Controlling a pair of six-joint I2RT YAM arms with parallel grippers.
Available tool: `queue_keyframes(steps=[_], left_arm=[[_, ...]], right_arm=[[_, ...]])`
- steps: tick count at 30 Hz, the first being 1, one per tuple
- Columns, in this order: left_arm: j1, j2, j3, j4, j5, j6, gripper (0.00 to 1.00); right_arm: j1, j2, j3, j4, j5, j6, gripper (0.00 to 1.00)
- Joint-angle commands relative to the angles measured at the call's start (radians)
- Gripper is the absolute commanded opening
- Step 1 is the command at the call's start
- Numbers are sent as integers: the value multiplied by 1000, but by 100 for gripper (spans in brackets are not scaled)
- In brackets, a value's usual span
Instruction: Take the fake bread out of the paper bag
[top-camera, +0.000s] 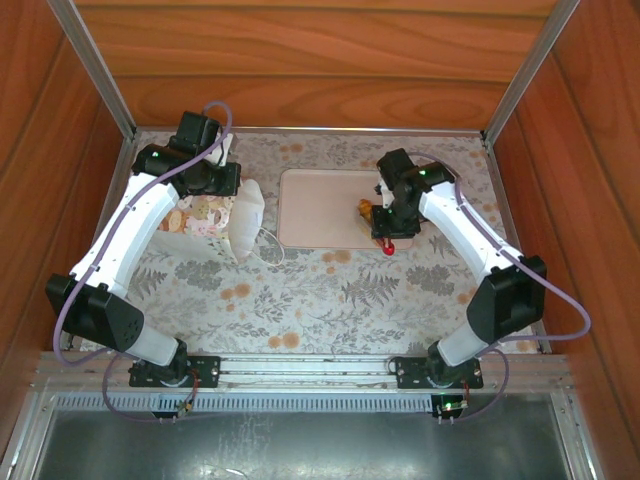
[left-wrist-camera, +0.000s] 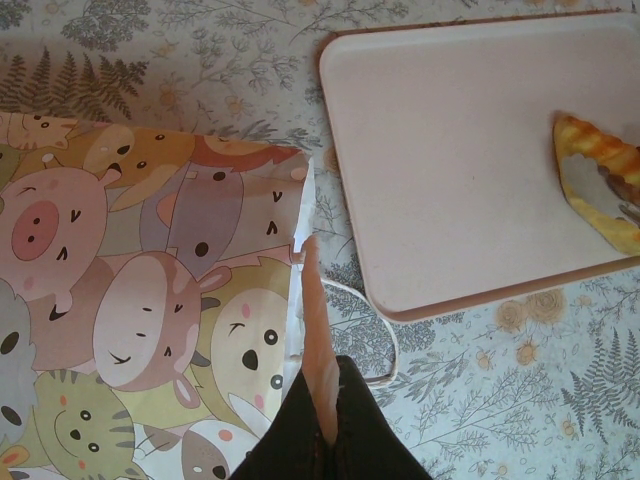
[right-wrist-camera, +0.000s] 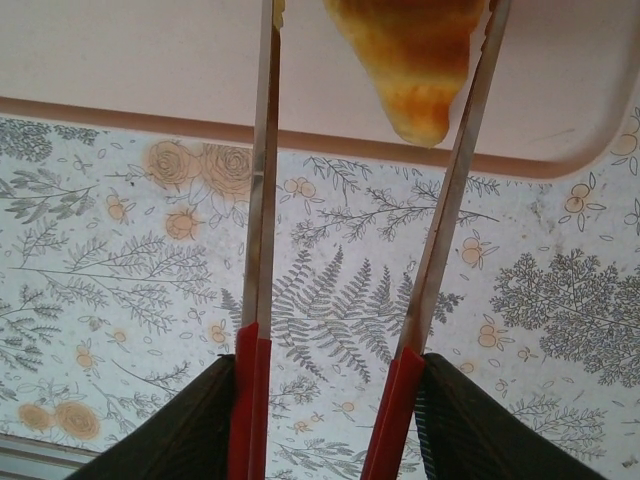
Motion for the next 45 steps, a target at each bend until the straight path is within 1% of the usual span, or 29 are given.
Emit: queue_keyframes(steps=[1, 5, 8, 12, 14, 16, 20, 26, 33, 39, 45], left_arm=[[6, -24, -16, 11, 4, -5, 0], [6, -28, -17, 12, 5, -7, 0], [6, -32, -20, 12, 1, -7, 0], [6, -35, -24, 11, -3, -5, 0], [6, -34, -25, 13, -4, -5, 0], [6, -32, -22, 13, -1, -6, 0], [6, -29, -20, 13, 4, -7, 0], [5, -29, -20, 14, 5, -7, 0], [6, -26, -24, 15, 7, -7, 0], [6, -12, -17, 17, 17, -7, 0], [5, -13, -20, 18, 11, -4, 0]], right_arm=[[-5, 16, -8, 5, 15, -10, 49], [-5, 47, -11, 1, 28, -11, 48], [-6, 59, -14, 7, 5, -11, 42], [-6, 41, -19, 14, 5, -9, 34], [-8, 24, -15, 20, 23, -6, 33], [-12, 6, -8, 28, 45, -3, 33], [-54, -8, 13, 48, 58, -5, 35], [-105, 51, 78, 60, 66, -6, 35], [-116, 132, 139, 66, 120, 3, 35], [-129, 192, 191, 54, 195, 31, 35], [-137, 211, 214, 47, 230, 88, 35]])
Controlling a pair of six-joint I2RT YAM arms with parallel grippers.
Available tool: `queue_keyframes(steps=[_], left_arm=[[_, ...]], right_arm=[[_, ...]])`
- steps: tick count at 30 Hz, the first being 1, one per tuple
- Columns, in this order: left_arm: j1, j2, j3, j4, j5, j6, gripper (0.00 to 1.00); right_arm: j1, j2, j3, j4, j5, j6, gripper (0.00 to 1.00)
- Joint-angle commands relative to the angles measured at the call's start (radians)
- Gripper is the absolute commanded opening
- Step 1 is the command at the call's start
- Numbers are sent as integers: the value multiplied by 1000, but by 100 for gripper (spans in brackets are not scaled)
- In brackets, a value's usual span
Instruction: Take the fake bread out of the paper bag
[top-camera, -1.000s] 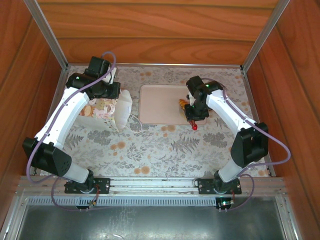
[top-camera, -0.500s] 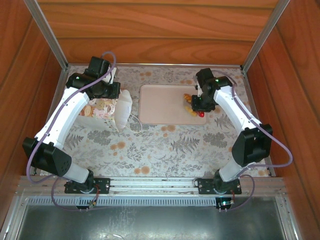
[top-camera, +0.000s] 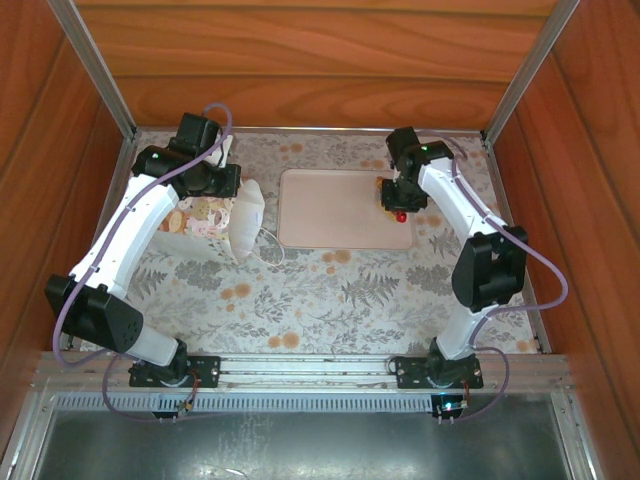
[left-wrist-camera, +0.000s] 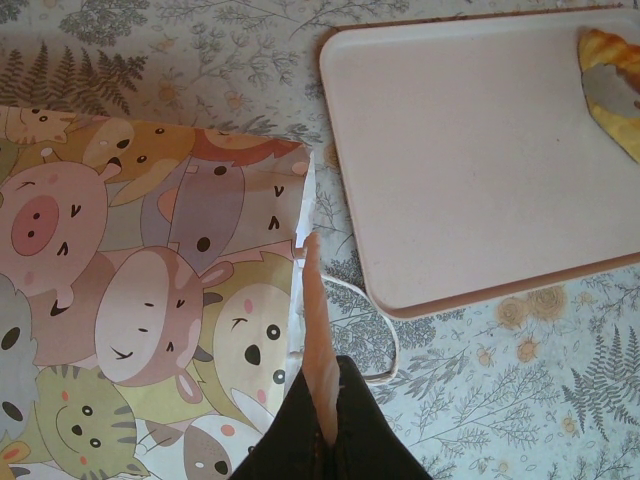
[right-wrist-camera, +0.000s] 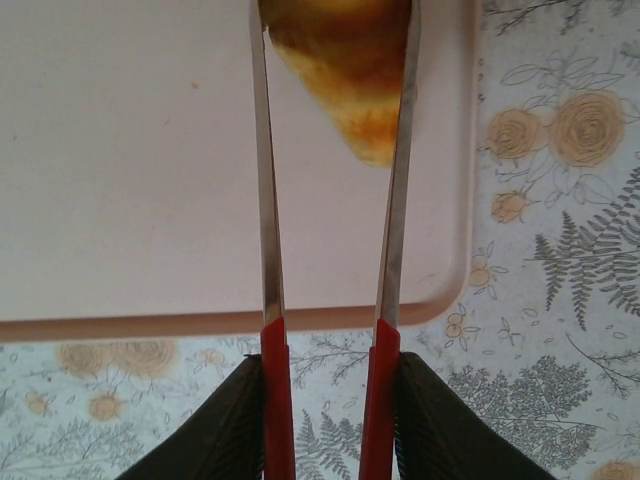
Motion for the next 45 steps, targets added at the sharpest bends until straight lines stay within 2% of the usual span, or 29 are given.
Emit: queue_keyframes(steps=[1, 13, 17, 25, 40, 45], left_arm=[[6, -5, -8, 16, 11, -4, 0], [6, 3, -7, 18, 16, -2, 0], [5, -3, -11, 17, 14, -2, 0], [5, -6, -11, 18, 13, -3, 0], [6, -5, -10, 17, 22, -6, 0], [5, -13, -11, 17, 15, -7, 0]], right_arm=[[-12, 4, 22, -15, 58, 52, 35], [-20, 1, -9, 28, 70, 123, 39], [-25, 5, -13, 38, 31, 111, 46], [-34, -15, -1, 31, 31, 87, 50], [-33, -179, -66, 19, 43, 73, 48], [-24, -300, -132, 99, -93, 26, 46]])
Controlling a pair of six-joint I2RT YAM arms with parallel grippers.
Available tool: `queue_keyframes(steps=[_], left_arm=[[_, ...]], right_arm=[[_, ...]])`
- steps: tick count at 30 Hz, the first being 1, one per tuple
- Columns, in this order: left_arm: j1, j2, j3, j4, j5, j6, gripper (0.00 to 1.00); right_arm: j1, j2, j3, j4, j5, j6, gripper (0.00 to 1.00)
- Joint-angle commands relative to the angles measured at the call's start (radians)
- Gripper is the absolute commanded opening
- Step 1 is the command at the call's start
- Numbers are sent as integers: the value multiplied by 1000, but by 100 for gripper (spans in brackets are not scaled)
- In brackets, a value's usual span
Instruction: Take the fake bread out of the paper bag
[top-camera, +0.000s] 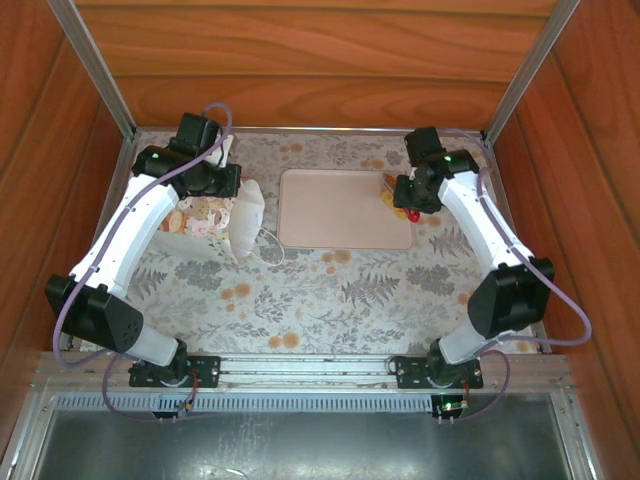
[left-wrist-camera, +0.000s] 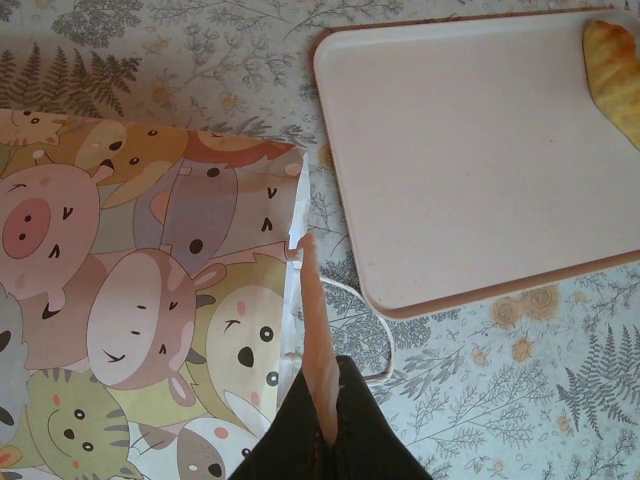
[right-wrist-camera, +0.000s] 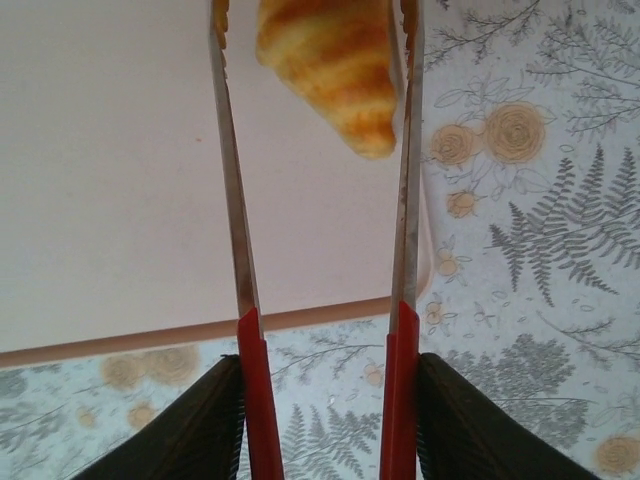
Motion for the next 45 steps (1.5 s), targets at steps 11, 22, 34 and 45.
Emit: queue_keyframes(steps=[11, 22, 34, 45], left_arm=[[6, -16, -16, 19, 14, -15, 0], [6, -26, -34, 24, 18, -17, 0], [6, -25, -52, 33, 10, -11, 0], [6, -32, -67, 40, 0, -7, 0]], right_arm=[[238, -143, -311, 211, -176, -35, 44], [328, -20, -492, 385, -142, 0, 41], [375, 167, -467, 282, -122, 43, 47], [403, 293, -313, 128, -25, 60, 65]])
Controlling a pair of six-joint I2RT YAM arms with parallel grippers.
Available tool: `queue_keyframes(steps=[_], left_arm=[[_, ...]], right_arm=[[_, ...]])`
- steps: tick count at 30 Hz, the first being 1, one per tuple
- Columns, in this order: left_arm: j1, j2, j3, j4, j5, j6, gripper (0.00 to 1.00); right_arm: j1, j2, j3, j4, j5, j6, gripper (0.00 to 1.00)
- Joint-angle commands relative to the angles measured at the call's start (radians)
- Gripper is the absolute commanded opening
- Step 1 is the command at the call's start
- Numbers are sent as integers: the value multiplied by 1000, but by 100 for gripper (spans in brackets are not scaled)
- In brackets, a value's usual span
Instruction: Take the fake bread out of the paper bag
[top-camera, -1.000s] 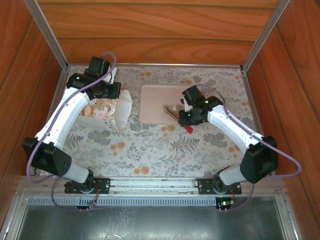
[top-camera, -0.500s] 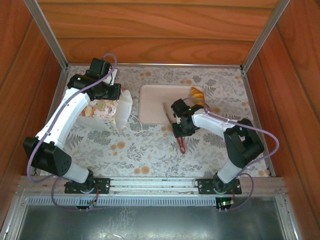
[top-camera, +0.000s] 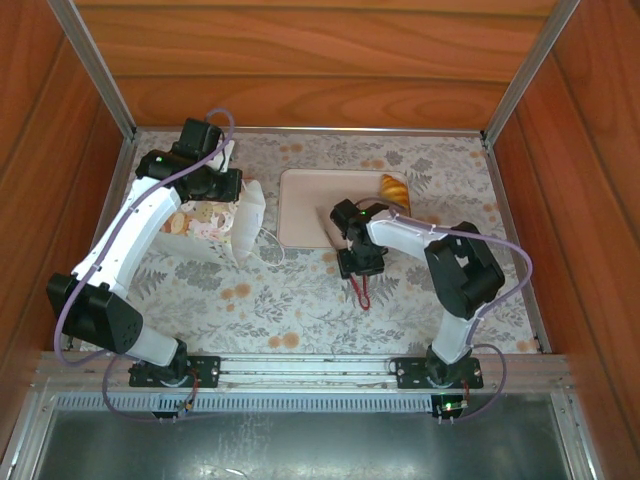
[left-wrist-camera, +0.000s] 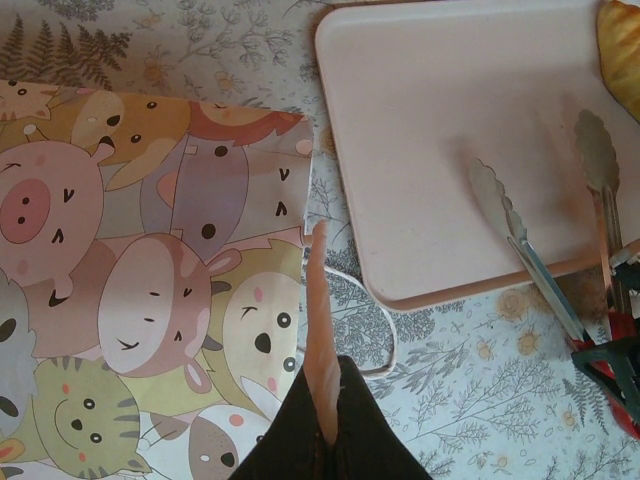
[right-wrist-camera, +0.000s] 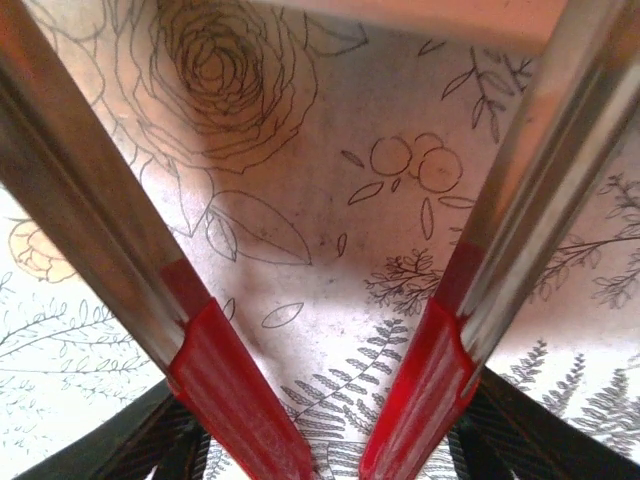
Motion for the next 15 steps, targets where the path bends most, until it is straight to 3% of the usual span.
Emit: queue_keyframes(steps=[1, 7, 15], left_arm=[[6, -26, -10, 15, -7, 0, 0], [7, -38, -20, 16, -13, 4, 0], [10, -45, -22, 17, -20, 4, 0]], right_arm=[[20, 57, 64, -96, 74, 25, 66], [20, 139, 100, -100, 27, 34, 68], [20, 70, 53, -114, 29, 56, 69]])
